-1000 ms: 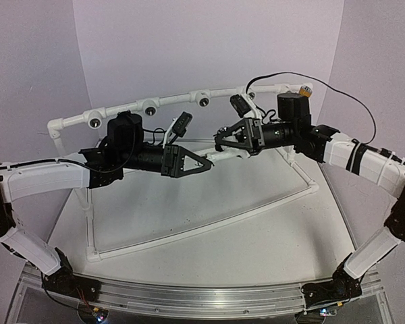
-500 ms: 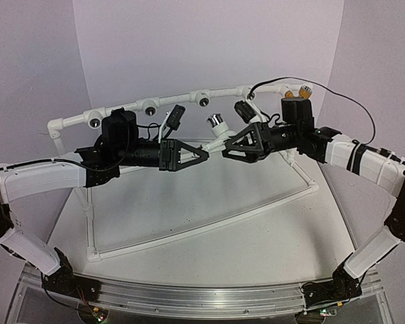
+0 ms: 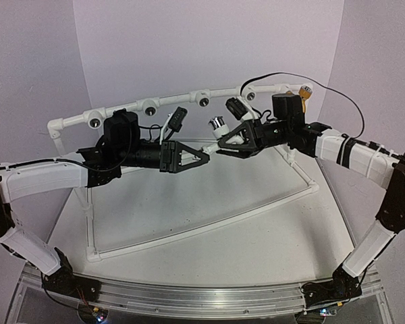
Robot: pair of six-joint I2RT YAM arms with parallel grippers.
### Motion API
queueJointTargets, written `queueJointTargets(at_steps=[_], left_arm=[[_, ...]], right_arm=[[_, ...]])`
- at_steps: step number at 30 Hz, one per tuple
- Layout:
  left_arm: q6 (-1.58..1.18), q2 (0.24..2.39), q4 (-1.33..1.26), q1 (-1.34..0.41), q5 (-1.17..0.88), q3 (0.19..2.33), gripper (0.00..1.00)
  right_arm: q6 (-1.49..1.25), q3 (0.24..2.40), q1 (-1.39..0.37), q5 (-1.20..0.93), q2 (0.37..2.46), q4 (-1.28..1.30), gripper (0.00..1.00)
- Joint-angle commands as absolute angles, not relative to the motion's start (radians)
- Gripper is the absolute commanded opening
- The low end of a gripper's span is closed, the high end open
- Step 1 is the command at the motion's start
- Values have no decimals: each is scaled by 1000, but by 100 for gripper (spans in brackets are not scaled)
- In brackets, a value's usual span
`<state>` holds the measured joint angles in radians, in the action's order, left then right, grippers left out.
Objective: Install the water faucets
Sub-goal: Pass from the left arm to the right, then hold the pipe with the faucet installed at the center of the board.
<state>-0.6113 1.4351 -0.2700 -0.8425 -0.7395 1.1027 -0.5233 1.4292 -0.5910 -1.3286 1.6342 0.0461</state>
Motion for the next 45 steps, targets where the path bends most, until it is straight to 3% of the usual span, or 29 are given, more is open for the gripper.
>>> queueJointTargets(at_steps=[1, 6, 10, 12, 15, 16, 19, 23, 26, 27, 29, 32, 40, 45], left_arm=[[-617, 1437, -331, -841, -764, 1113, 0], [-621, 1436, -331, -841, -763, 1104, 0], [-620, 1437, -331, -841, -764, 1103, 0], [-621, 1437, -331, -841, -766, 1100, 0], [-622, 1437, -331, -841, -767, 1096, 0], [-622, 1437, -331, -841, -768, 1096, 0], [-623, 1436, -326, -841, -755, 1094, 3], [-612, 1420, -312, -838, -712, 1074, 31], [-604, 1399, -302, -834, -677, 1052, 69], [-599, 1396, -298, -834, -666, 1047, 77], [-594, 1391, -284, -832, -650, 1040, 84], [-588, 1387, -275, -830, -626, 1022, 85], [-516, 1446, -204, -849, -539, 986, 79], [-378, 1557, -59, -943, -341, 1039, 80]], right_arm=[[-505, 1481, -600, -1360, 1631, 11, 48], [-506, 1479, -600, -1354, 1628, 10, 53], [-509, 1487, -602, -1347, 1631, 9, 49], [-512, 1490, -603, -1339, 1633, 9, 40], [-502, 1492, -608, -1319, 1632, 10, 5], [-491, 1486, -609, -1298, 1626, 11, 0], [-415, 1447, -609, -1195, 1581, 17, 0], [-246, 1401, -609, -1030, 1505, 102, 0], [-167, 1392, -609, -963, 1476, 148, 0], [-158, 1390, -609, -950, 1470, 153, 0], [-125, 1394, -609, -910, 1466, 178, 0], [-24, 1408, -613, -785, 1450, 284, 0], [401, 1339, -615, -148, 1314, 392, 0], [636, 1311, -615, -37, 1262, 392, 0]])
